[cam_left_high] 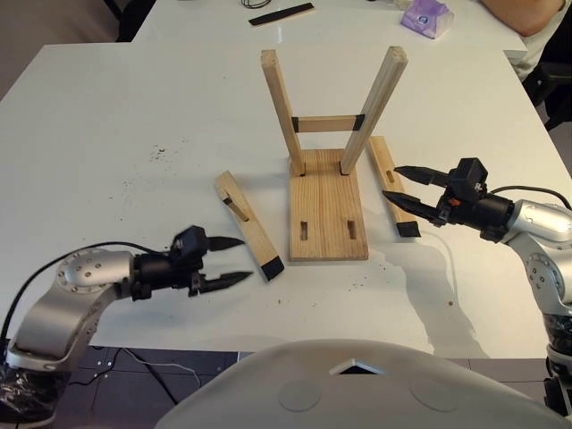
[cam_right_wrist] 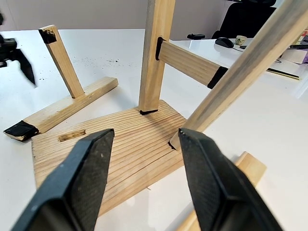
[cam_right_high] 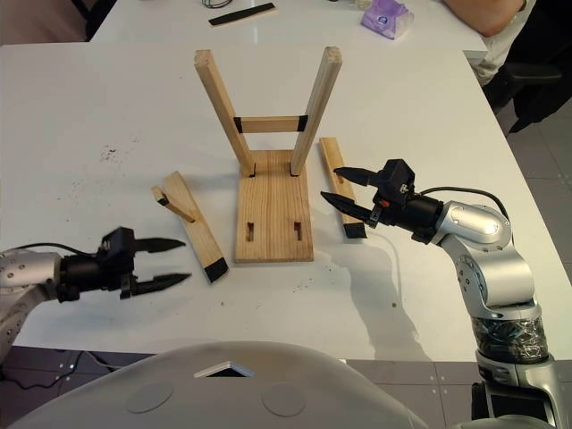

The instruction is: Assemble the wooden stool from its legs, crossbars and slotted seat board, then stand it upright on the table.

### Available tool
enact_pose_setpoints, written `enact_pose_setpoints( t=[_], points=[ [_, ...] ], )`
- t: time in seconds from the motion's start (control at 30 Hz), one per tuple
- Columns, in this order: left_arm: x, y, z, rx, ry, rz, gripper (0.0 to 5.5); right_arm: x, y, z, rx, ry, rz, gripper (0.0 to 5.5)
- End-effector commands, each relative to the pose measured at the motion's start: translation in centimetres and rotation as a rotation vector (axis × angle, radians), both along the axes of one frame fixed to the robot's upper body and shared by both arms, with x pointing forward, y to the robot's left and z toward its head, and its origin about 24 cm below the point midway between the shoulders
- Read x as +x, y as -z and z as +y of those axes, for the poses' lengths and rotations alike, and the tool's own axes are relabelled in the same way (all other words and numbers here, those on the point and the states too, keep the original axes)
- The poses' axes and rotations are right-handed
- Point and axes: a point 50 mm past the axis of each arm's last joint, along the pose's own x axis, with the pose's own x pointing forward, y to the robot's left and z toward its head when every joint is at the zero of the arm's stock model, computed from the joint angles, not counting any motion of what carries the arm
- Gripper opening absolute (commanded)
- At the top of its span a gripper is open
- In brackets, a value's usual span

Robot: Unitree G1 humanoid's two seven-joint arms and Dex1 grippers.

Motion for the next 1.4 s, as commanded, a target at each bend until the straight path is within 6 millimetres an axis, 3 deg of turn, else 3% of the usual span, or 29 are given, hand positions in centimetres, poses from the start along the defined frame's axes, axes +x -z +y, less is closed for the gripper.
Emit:
enact_pose_setpoints(
  t=[0.03,0.23,0.4,0.53,0.7,0.8,0.97,1.23,1.4],
  points=[
    [1.5,0.7,-1.6,-0.054,-0.069,-0.012,3.13,0.7,-0.3,0.4,-0.014,-0.028,-0.022,2.43],
    [2.6,2.8,-2.9,-0.02,-0.149,-0.008,3.13,1.4,-0.5,1.0,-0.022,-0.059,-0.029,2.43],
    [2.1,4.8,-2.2,0.185,-0.051,-0.009,3.13,1.8,-0.8,1.3,-0.021,-0.066,-0.038,2.43],
    [2.5,4.0,1.2,0.366,0.014,-0.04,3.13,1.9,-1.1,0.9,-0.024,-0.043,-0.047,2.43],
    [4.0,2.1,4.0,0.438,0.004,-0.096,3.13,1.2,-0.8,0.8,-0.02,-0.011,-0.045,2.43],
    [4.8,0.8,4.2,0.41,0.007,-0.142,3.13,1.1,-0.6,0.9,-0.019,-0.001,-0.042,2.43],
    [5.1,-1.6,2.7,0.197,-0.023,-0.171,3.13,0.9,-0.6,0.7,-0.02,0.009,-0.043,2.43],
    [2.7,-2.0,2.7,0.153,0.026,-0.115,3.13,0.5,-0.5,0.4,-0.027,0.015,-0.036,2.43],
    [2.7,-1.5,4.2,0.191,-0.145,-0.094,3.13,-0.3,-0.1,0.2,-0.027,0.038,-0.027,2.43]
  ],
)
